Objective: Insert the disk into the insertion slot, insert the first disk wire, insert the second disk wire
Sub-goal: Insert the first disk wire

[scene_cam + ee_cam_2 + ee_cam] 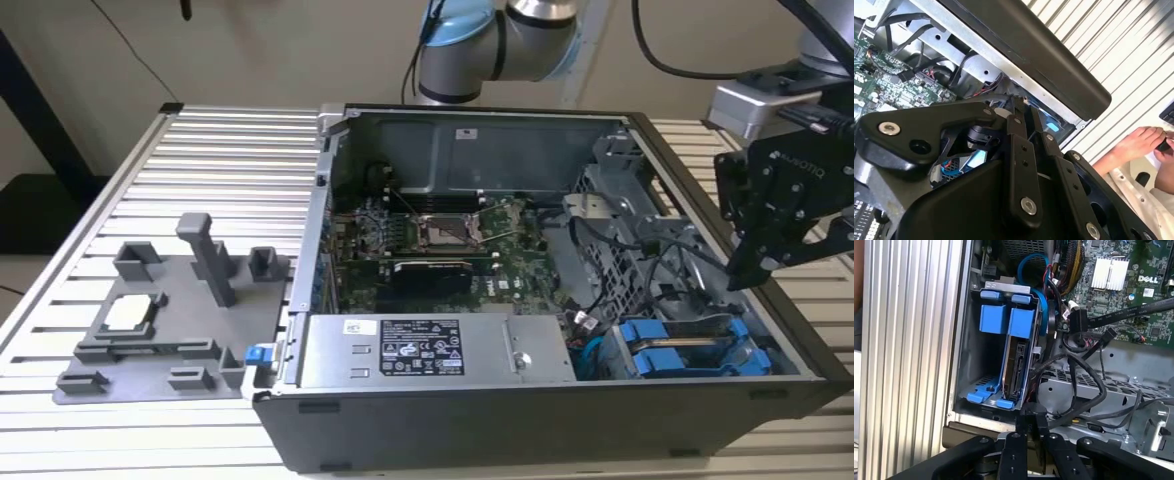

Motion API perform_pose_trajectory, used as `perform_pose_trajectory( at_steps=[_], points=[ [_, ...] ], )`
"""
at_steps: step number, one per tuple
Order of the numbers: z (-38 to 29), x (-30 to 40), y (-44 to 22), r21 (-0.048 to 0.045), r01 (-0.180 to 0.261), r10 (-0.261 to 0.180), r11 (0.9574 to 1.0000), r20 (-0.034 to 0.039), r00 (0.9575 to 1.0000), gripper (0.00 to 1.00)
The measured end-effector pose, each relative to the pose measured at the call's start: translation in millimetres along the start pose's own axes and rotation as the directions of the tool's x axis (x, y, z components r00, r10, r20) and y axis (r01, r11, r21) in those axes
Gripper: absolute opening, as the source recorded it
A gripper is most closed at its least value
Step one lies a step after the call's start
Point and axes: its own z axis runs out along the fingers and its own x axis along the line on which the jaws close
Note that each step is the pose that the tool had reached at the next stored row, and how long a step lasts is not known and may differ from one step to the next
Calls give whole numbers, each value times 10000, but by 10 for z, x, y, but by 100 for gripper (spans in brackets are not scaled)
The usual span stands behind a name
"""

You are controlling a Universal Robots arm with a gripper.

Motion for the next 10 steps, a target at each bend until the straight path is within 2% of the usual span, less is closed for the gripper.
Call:
perform_pose_trajectory(
  at_steps=[5, 10],
  points=[
    [11, 27, 11, -1, 0, 0, 10000, 0, 10000, 19],
    [16, 83, 95, 1, -4, 4, 10000, 9, 10000, 19]
  ],
)
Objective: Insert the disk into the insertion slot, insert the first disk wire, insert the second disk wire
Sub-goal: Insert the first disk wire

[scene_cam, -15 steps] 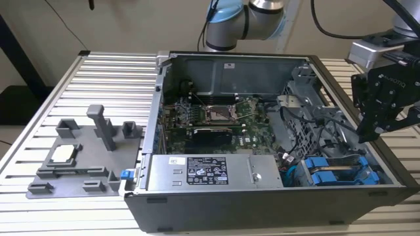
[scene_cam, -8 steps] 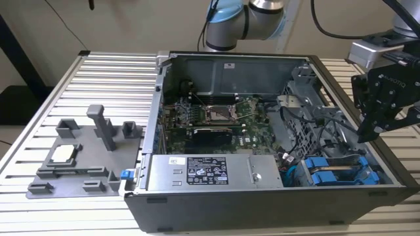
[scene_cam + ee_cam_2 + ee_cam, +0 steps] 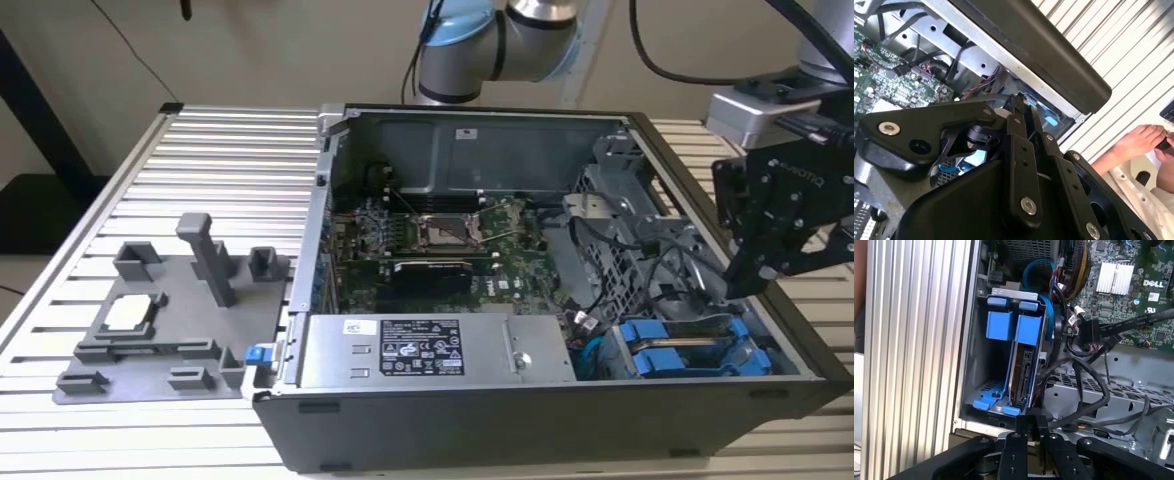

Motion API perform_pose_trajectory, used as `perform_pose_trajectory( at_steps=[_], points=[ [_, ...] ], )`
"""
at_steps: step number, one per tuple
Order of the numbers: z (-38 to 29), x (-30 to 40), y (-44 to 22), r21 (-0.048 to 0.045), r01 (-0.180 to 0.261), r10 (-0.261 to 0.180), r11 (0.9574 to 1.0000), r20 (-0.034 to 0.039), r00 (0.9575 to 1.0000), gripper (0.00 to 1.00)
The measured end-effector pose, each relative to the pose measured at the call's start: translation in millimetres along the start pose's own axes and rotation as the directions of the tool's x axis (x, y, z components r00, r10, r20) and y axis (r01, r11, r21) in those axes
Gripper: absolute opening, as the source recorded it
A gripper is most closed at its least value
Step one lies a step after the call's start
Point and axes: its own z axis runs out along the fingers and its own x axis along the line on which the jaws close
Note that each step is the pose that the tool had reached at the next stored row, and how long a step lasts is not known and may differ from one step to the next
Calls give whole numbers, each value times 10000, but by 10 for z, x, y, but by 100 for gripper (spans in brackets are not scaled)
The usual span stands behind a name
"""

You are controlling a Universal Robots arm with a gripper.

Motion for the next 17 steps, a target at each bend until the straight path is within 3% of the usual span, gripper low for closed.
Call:
perform_pose_trajectory(
  at_steps=[9, 17],
  points=[
    [13, 121, 149, 0, -6, 6, 10000, 6, 10000, 19],
    [42, 281, 198, -9, -57, 57, 10000, 7, 10000, 19]
  ],
)
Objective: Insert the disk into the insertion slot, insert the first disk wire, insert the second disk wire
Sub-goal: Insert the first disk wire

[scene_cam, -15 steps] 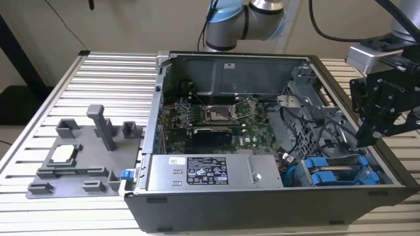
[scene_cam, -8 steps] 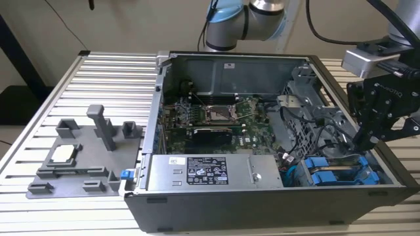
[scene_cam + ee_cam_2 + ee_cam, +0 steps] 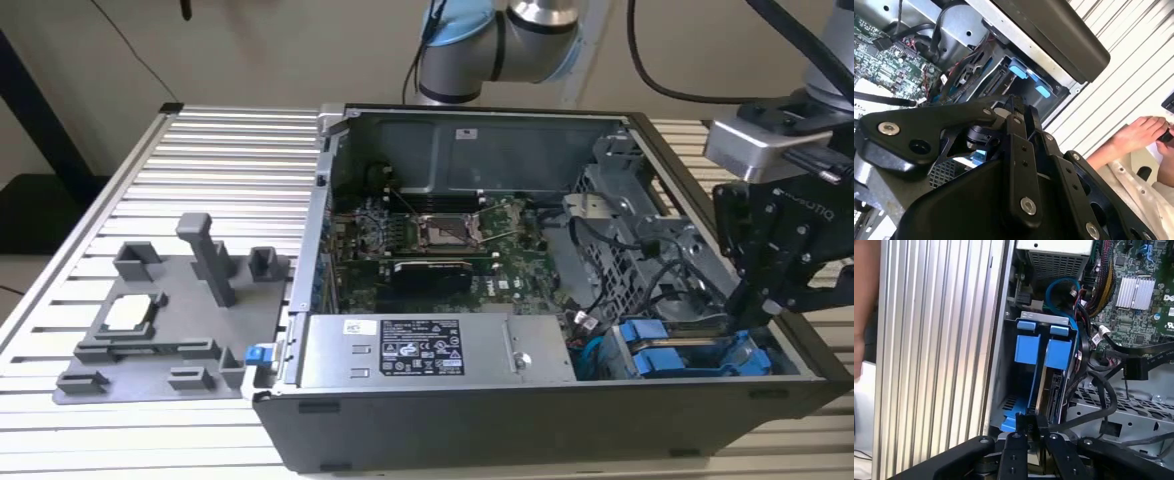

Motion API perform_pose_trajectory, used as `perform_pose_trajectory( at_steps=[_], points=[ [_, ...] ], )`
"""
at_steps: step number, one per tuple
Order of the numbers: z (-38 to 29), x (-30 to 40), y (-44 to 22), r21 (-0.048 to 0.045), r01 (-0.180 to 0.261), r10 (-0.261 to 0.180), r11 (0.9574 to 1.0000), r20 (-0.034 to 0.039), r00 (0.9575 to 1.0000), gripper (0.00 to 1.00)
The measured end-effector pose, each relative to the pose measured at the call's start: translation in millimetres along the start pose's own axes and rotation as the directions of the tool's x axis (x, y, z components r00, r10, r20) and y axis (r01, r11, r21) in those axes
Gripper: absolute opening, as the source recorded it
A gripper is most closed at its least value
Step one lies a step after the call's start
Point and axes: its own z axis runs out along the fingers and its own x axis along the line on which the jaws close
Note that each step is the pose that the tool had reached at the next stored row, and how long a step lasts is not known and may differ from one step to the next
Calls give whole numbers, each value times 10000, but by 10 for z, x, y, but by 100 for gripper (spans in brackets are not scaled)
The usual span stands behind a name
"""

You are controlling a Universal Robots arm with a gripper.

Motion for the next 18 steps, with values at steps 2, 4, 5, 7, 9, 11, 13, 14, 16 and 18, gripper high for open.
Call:
perform_pose_trajectory(
  at_steps=[2, 4, 5, 7, 9, 11, 13, 14, 16, 18],
  points=[
    [3, -1, 2, -14, -75, 75, 10000, -6, 10000, 19],
    [4, 0, 4, -30, -219, 219, 9998, 42, 9998, 19],
    [6, 0, 4, -36, -321, 322, 9995, 124, 9994, 19],
    [8, -1, 3, -48, -522, 523, 9986, 304, 9982, 19],
    [10, -1, 4, -61, -720, 723, 9974, 506, 9961, 19],
    [11, -1, 4, -66, -868, 870, 9962, 755, 9933, 19],
    [11, -1, 4, -68, -969, 970, 9953, 1014, 9901, 19],
    [12, 1, 4, -66, -996, 997, 9950, 1108, 9888, 19],
    [20, 19, 4, -75, -1004, 1006, 9949, 1185, 9878, 19],
    [26, 31, -2, -199, -985, 1001, 9949, 1190, 9878, 19]
  ],
)
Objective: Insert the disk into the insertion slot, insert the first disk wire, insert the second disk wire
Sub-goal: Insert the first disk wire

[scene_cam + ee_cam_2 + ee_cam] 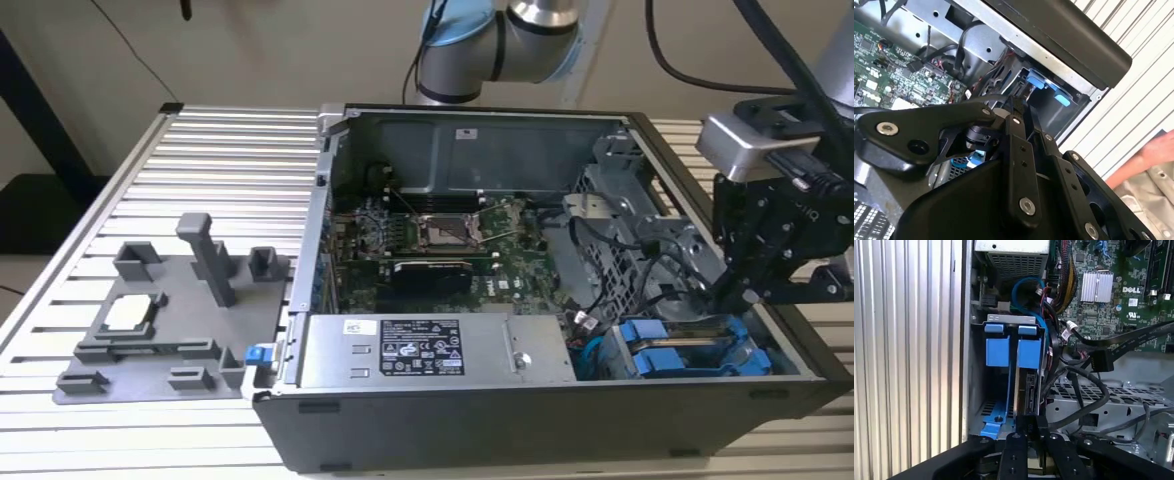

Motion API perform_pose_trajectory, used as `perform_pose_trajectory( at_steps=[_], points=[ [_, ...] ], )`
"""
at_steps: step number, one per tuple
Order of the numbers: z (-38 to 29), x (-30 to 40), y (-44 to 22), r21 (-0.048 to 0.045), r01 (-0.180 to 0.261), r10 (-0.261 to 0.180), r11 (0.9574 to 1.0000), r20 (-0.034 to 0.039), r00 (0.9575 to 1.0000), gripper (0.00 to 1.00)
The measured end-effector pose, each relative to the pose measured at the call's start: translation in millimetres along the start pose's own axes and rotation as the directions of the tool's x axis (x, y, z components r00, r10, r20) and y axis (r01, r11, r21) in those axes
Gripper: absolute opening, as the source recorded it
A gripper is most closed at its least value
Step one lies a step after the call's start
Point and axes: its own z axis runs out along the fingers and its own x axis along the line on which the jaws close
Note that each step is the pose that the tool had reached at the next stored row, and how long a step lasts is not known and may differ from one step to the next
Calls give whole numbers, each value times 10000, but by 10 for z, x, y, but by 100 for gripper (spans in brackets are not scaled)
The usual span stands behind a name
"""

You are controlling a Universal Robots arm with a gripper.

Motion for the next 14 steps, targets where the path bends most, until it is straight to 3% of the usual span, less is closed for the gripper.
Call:
perform_pose_trajectory(
  at_steps=[2, 4, 6, 9, 10, 14],
  points=[
    [8, 5, -9, -181, 8, -8, 9998, 12, 10000, 19],
    [15, 5, -9, -205, 6, -6, 9998, 24, 10000, 19],
    [19, 9, -16, -203, 6, -4, 9998, 91, 10000, 19],
    [30, 30, -38, -232, -2, 10, 9997, 311, 9995, 19],
    [33, 37, -47, -273, -2, 11, 9996, 350, 9994, 19],
    [52, 50, -64, -338, 0, 13, 9994, 385, 9993, 19]
  ],
)
